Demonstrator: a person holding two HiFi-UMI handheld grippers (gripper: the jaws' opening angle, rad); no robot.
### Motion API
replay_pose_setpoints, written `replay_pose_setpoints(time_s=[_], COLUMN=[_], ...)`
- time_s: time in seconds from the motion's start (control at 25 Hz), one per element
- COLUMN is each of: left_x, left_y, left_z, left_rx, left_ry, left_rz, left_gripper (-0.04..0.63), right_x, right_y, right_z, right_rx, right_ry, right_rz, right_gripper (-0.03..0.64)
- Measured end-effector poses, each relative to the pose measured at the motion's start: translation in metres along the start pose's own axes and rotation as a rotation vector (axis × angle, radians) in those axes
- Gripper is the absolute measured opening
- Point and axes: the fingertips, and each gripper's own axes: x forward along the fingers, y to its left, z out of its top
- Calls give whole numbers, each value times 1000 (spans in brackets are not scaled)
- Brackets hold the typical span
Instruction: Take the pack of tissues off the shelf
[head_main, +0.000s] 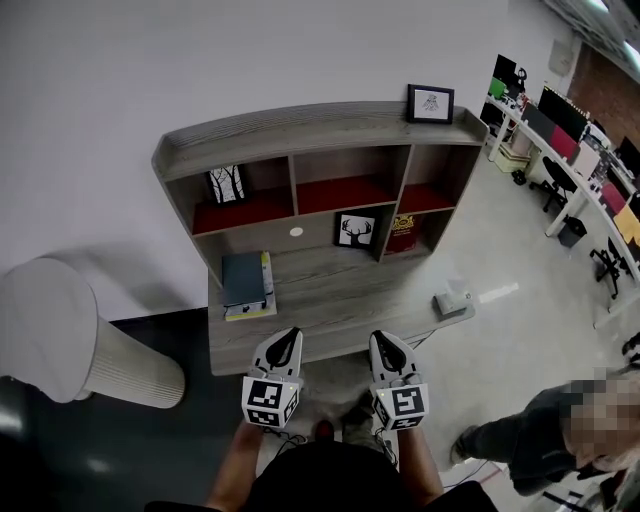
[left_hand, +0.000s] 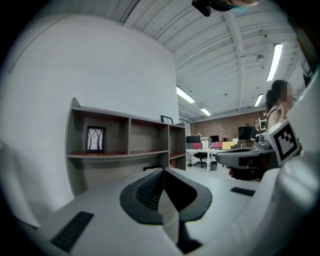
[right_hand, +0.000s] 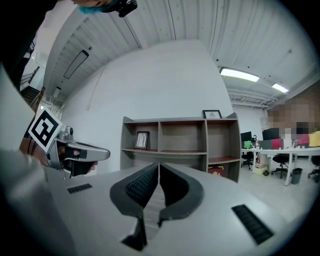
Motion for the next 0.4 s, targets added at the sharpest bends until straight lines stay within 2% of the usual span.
replay_pose_setpoints(time_s=[0.4], left_x=[-1], left_y=[1], left_z=[0], left_rx=[-2], left_ry=[-8], left_rz=[5], left_gripper=[9], right_x=[-1], right_y=[3], right_z=[-1], right_rx=[3], right_ry=[2], right_rz=[3], right_gripper=[36])
